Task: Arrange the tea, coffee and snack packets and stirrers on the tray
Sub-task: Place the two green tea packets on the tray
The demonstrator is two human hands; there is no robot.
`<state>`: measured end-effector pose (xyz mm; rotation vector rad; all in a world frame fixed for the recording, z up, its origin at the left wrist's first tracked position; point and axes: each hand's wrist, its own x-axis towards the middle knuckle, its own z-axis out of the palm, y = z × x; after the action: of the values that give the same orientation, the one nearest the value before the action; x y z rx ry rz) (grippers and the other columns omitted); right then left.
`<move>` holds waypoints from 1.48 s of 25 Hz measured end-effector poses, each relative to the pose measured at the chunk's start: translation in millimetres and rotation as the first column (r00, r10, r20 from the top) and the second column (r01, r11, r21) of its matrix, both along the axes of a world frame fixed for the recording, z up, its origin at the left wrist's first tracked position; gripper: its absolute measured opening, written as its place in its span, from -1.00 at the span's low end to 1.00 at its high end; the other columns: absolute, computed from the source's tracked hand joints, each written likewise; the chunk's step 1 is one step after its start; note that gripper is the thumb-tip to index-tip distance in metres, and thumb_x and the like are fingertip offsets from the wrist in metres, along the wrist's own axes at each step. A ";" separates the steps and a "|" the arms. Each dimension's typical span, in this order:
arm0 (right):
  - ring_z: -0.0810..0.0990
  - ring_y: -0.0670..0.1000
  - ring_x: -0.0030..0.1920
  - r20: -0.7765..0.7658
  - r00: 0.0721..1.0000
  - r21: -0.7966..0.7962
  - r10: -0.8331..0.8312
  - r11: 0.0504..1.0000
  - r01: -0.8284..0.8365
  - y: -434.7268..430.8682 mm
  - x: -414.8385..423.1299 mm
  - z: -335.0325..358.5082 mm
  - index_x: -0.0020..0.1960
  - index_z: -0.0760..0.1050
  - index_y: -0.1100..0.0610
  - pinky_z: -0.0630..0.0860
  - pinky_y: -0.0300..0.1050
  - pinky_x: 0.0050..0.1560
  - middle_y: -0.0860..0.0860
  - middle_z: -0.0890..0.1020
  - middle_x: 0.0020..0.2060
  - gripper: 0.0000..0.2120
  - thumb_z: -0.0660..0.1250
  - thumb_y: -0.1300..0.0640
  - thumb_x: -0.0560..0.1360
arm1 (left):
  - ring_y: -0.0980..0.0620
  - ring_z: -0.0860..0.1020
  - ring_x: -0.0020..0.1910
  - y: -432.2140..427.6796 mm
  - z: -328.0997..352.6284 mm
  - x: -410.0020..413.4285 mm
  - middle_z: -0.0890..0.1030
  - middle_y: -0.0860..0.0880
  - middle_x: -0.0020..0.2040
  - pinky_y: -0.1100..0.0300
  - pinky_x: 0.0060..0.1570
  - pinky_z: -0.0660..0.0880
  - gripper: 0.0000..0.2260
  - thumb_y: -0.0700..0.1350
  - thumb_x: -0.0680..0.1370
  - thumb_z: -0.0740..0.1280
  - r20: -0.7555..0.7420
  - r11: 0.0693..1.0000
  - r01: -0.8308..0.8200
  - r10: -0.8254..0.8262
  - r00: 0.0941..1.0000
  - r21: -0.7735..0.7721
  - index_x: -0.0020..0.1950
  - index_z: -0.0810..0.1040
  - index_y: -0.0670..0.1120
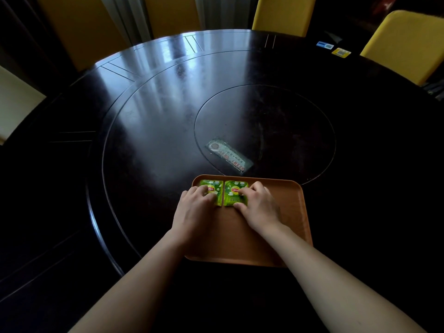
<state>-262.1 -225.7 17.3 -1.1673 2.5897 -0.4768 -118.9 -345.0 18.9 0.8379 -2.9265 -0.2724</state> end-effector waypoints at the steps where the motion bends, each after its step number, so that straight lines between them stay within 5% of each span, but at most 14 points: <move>1: 0.47 0.09 0.14 -0.001 1.000 0.002 0.000 1.000 0.000 -0.2 0.2 0.0 0.25 0.56 -0.03 0.53 0.00 0.04 0.03 0.48 0.07 -0.63 0.42 -0.09 0.47 | -0.25 0.58 0.11 -0.2 0.3 0.1 0.65 -0.20 0.15 -0.06 -0.02 0.47 -0.67 -0.08 0.42 0.23 -0.004 1.000 -0.001 0.001 1.000 0.002 0.07 0.69 -0.08; 9: 0.49 0.10 0.13 -0.008 1.000 -0.015 -0.022 1.000 0.022 3.6 -0.3 2.3 0.25 0.55 -0.02 0.51 -0.02 -0.01 0.04 0.50 0.06 -0.62 0.42 -0.09 0.47 | -0.23 0.60 0.06 -3.0 -4.6 7.1 0.65 -0.18 0.13 -0.03 -0.06 0.50 -0.68 -0.13 0.39 0.50 -0.007 1.000 -0.013 0.013 1.000 0.008 0.15 0.67 -0.03; 15: 0.56 0.10 0.07 0.011 0.999 -0.104 -0.040 0.994 0.041 15.5 5.2 12.9 0.19 0.59 0.05 0.53 -0.03 -0.07 0.04 0.56 0.04 -0.68 0.41 -0.05 0.49 | -0.23 0.58 -0.03 10.5 6.7 18.0 0.64 -0.17 0.01 -0.05 -0.10 0.49 -0.73 -0.01 0.43 0.31 -0.067 0.999 -0.034 0.034 0.997 0.002 0.04 0.68 -0.07; 20: 0.61 0.11 0.02 0.061 0.997 -0.157 -0.046 0.986 0.055 48.8 23.9 29.0 0.09 0.63 0.06 0.54 -0.04 -0.04 0.04 0.62 -0.05 -0.75 0.44 -0.01 0.46 | -0.20 0.58 -0.01 47.9 18.8 46.5 0.64 -0.10 0.02 -0.04 -0.05 0.48 -0.77 -0.03 0.45 0.41 -0.067 1.000 -0.023 0.023 0.998 0.000 0.08 0.66 -0.02; 30: 0.59 -0.07 -0.12 0.214 0.975 -0.102 -0.060 0.991 0.083 256.7 141.4 48.2 0.11 0.62 0.04 0.55 -0.15 -0.10 -0.10 0.60 -0.14 -0.78 0.44 0.03 0.48 | -0.08 0.61 -0.09 217.0 25.5 167.8 0.64 0.00 -0.03 -0.07 -0.09 0.55 -0.72 0.00 0.49 0.26 -0.137 0.948 0.126 -0.089 0.987 0.294 0.12 0.65 0.00; 37: 0.57 -0.13 -0.13 0.308 0.905 0.092 -0.293 0.956 0.278 369.9 184.8 8.7 0.15 0.61 0.05 0.42 -0.36 -0.19 -0.12 0.60 -0.06 -0.77 0.40 0.06 0.51 | -0.04 0.59 -0.03 297.3 1.5 198.9 0.62 0.01 -0.02 0.07 -0.07 0.56 -0.79 -0.08 0.52 0.39 -0.023 0.897 0.114 -0.116 0.993 0.427 0.14 0.64 -0.01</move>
<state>-77.3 144.2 26.0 -0.6305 2.4735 -0.6066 80.0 -47.7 20.4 0.7019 -2.9648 -0.9533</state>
